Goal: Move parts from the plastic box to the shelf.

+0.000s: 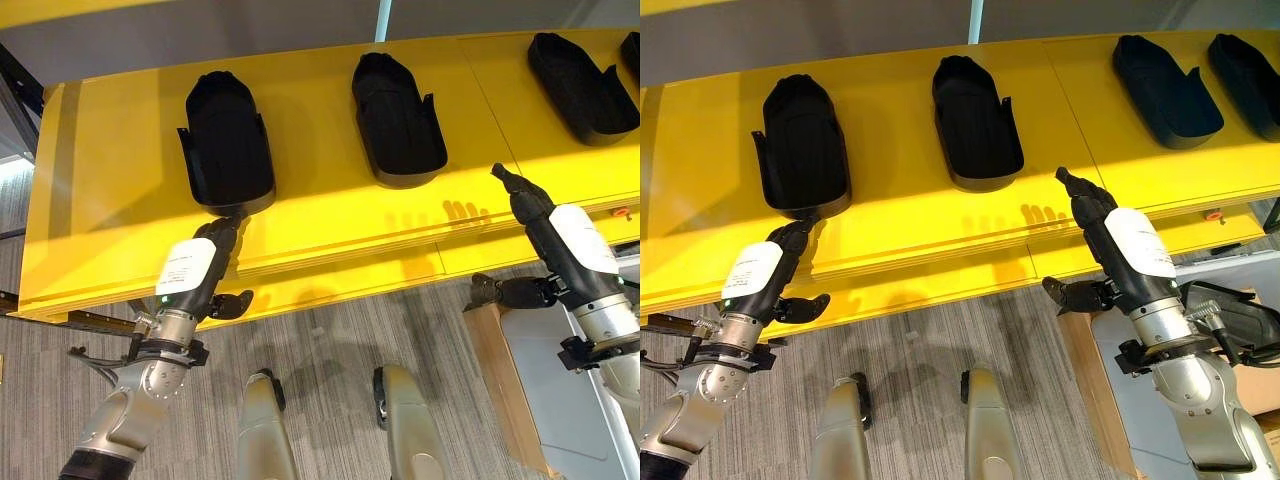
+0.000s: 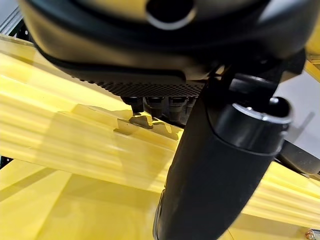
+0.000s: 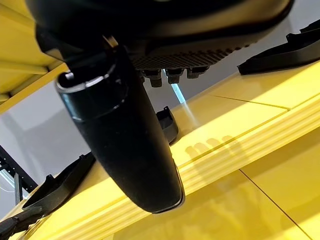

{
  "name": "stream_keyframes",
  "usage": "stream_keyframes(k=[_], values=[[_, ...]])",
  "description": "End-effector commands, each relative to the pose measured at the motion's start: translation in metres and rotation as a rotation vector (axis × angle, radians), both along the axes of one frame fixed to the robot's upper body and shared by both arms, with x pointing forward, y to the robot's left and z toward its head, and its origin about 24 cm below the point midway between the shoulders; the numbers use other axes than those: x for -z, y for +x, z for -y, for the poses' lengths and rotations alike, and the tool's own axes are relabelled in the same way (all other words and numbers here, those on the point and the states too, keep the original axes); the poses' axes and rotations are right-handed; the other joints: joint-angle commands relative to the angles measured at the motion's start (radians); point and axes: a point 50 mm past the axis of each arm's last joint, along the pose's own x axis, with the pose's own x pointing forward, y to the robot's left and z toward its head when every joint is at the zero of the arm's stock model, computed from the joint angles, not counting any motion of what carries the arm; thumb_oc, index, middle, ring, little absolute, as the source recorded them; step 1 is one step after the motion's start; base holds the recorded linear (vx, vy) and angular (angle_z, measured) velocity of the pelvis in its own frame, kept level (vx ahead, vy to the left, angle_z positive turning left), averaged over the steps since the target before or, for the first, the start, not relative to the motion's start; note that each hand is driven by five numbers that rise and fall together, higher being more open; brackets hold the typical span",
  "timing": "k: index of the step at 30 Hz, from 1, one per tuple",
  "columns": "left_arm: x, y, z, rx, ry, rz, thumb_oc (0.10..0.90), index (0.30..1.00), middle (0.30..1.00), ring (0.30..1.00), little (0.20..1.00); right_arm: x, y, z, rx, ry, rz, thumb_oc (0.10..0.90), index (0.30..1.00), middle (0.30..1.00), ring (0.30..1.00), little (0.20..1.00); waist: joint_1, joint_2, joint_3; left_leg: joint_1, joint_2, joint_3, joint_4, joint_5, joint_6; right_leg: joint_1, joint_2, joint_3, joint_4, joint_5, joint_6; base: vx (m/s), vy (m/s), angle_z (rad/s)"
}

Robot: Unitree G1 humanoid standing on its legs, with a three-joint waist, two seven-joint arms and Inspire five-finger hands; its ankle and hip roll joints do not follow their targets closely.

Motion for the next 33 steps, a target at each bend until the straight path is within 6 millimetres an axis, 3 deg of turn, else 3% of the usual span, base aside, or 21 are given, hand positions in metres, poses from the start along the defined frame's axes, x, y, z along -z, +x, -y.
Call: stream_keyframes(k=[1, 13, 23, 30, 31, 33], values=[[-0.046, 0.001, 0.005, 0.042, -0.024, 0.241, 0.900, 1.000, 1.000, 1.000, 1.000, -0.035, 0.004, -0.007, -0.035, 0.014, 0.210, 0.900, 1.000, 1.000, 1.000, 1.000, -0.012, 0.003, -0.034, 0.028, 0.014, 0.001, -0.003, -0.019, 0.041, 0.084, -0.010, -0.005, -0.071, -0.026, -0.061, 0.00, 0.000, 0.00], [-0.043, -0.025, 0.008, 0.112, -0.107, 0.188, 0.900, 1.000, 1.000, 1.000, 1.000, -0.035, -0.004, -0.005, -0.027, 0.020, 0.215, 0.900, 1.000, 1.000, 1.000, 1.000, 0.002, 0.007, -0.029, 0.033, 0.012, -0.006, -0.010, -0.010, 0.040, 0.094, -0.009, -0.014, -0.071, -0.023, -0.061, 0.00, 0.000, 0.00], [-0.029, -0.041, 0.002, 0.104, -0.378, 0.108, 0.900, 1.000, 1.000, 1.000, 1.000, -0.032, -0.006, -0.003, -0.017, 0.047, 0.210, 0.900, 1.000, 1.000, 1.000, 1.000, 0.014, 0.013, -0.028, 0.063, 0.009, -0.015, -0.028, -0.001, 0.044, 0.120, -0.007, -0.019, -0.082, -0.015, -0.060, 0.00, -0.004, 0.00], [-0.021, -0.041, 0.006, 0.145, -0.656, 0.084, 0.900, 1.000, 1.000, 1.000, 1.000, -0.025, -0.007, -0.001, -0.003, 0.083, 0.194, 0.900, 1.000, 1.000, 1.000, 1.000, 0.017, 0.032, -0.037, 0.145, 0.019, -0.009, -0.171, 0.069, 0.035, 0.187, 0.000, -0.029, -0.183, 0.029, -0.060, 0.00, -0.040, 0.04], [-0.010, -0.044, 0.005, 0.133, -0.788, 0.052, 0.900, 1.000, 1.000, 1.000, 1.000, -0.020, -0.008, 0.000, 0.000, 0.091, 0.170, 0.900, 1.000, 1.000, 1.000, 1.000, 0.015, 0.042, -0.048, 0.191, 0.032, 0.000, -0.263, 0.118, 0.032, 0.218, 0.014, -0.035, -0.241, 0.053, -0.060, 0.01, -0.084, 0.06], [-0.006, -0.046, 0.002, 0.130, -0.859, 0.039, 0.900, 1.000, 1.000, 1.000, 1.000, -0.017, -0.007, 0.000, 0.000, 0.101, 0.161, 0.900, 1.000, 1.000, 1.000, 1.000, 0.017, 0.050, -0.060, 0.237, 0.048, 0.009, -0.344, 0.162, 0.027, 0.247, 0.029, -0.040, -0.302, 0.072, -0.057, 0.03, -0.072, -0.03]])
